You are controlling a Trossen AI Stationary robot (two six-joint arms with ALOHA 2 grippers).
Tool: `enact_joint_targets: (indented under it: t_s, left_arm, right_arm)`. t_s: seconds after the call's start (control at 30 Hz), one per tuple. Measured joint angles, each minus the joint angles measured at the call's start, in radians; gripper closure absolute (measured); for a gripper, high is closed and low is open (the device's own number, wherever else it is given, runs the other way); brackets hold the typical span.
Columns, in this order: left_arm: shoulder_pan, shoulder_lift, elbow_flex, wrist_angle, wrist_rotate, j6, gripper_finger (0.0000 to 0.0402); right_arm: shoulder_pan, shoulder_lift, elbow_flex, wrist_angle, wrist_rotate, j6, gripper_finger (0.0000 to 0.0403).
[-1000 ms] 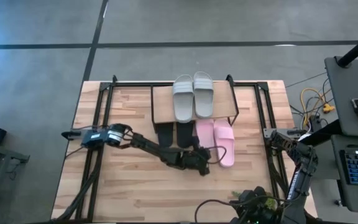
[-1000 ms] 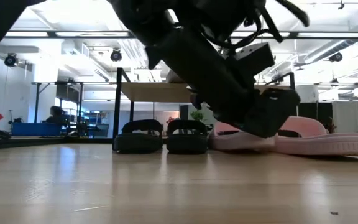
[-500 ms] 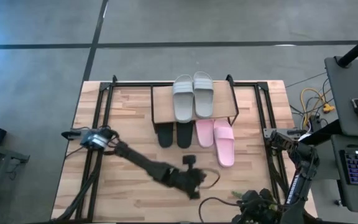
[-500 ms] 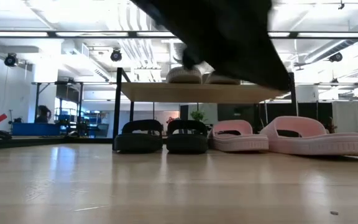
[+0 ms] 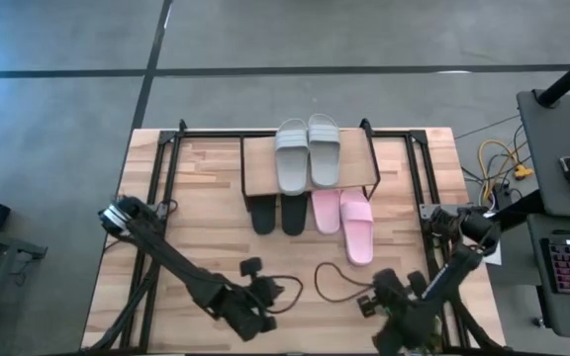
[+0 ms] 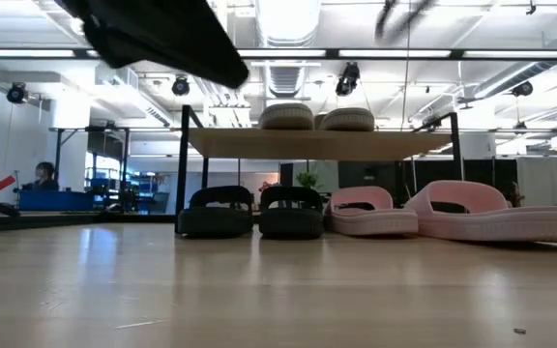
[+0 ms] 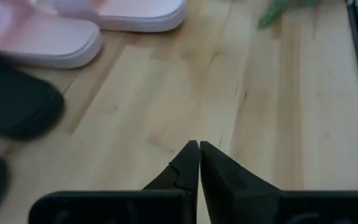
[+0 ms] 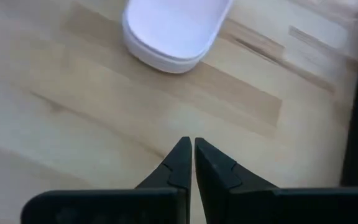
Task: Pick and place slides into the shelf
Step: Adjust the slides under the shelf
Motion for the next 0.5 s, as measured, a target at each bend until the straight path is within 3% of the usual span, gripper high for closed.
enact_joint_targets:
  t_s: [0.17, 0.27, 0.5]
  left_arm:
    - [-0.016, -0.069, -0.077, -0.014, -0.056, -0.102, 0.0402]
    - [-0.026, -0.092, -0.106, -0.044, -0.067, -0.121, 0.0402]
    - [-0.027, -0.099, -0.119, -0.035, -0.069, -0.122, 0.0402]
  right_arm:
    - [-0.064, -0.039, -0.157, 0.316, -0.05, -0.297, 0.039]
    - [-0.096, -0.045, -0.227, 0.455, -0.059, -0.384, 0.039]
    - [-0.172, -0.062, -0.324, 0.395, -0.039, -0.396, 0.039]
